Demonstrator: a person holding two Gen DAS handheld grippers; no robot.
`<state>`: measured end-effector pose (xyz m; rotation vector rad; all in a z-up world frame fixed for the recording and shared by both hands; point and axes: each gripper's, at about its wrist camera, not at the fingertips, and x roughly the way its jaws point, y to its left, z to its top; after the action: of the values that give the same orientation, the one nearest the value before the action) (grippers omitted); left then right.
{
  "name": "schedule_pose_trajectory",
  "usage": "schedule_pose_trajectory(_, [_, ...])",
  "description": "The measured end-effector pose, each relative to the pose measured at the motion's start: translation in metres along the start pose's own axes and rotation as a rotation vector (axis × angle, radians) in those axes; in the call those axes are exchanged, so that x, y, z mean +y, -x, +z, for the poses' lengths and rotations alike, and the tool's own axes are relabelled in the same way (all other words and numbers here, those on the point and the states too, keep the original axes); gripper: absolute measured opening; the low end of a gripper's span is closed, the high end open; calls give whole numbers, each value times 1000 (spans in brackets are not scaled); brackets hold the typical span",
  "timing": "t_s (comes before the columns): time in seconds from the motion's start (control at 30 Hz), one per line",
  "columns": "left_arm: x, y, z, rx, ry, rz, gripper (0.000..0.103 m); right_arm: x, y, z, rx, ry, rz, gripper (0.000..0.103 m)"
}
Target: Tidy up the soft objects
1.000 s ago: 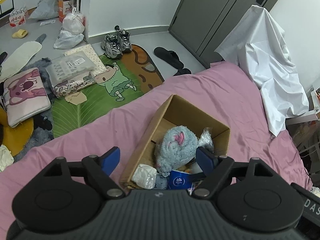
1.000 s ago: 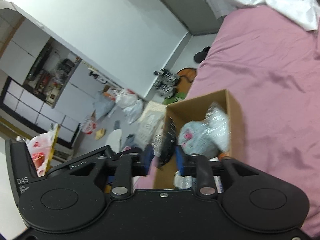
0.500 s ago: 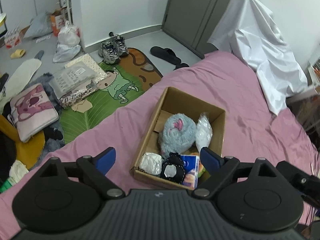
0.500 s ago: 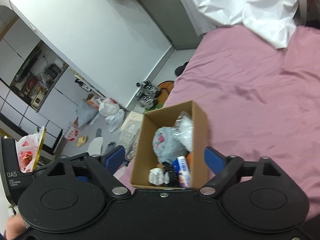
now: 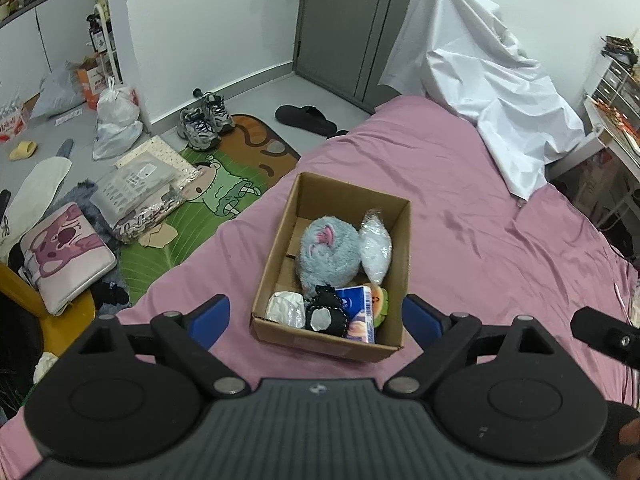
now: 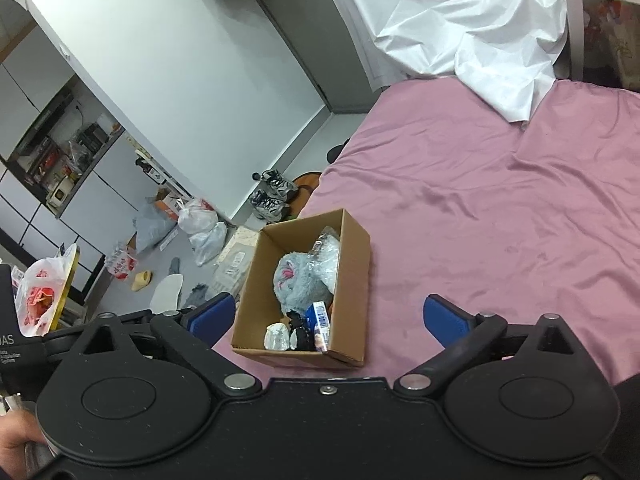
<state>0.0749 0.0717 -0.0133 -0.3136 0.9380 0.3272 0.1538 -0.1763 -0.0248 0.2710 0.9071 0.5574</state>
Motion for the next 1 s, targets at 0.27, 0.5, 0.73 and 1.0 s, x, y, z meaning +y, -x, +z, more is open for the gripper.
schedule_pose_trajectory(0.27, [-13,31,-8,-41,-73,3,97,2,23,-4,-19,66,-69,103])
schedule_pose_trajectory(0.5, [-21,44,-17,-53,-120,-23,102,9,39,-11,-33,123,-100,103])
schedule_pose_trajectory(0.73, [-21,57,-26,-71,-142,-33,102,10,49,-19,-33,158,-122,103])
schedule_pose_trajectory(1.0, [-18,70,-32,-87,-139,-45,102,12,59,-27,-43,175,-134,103])
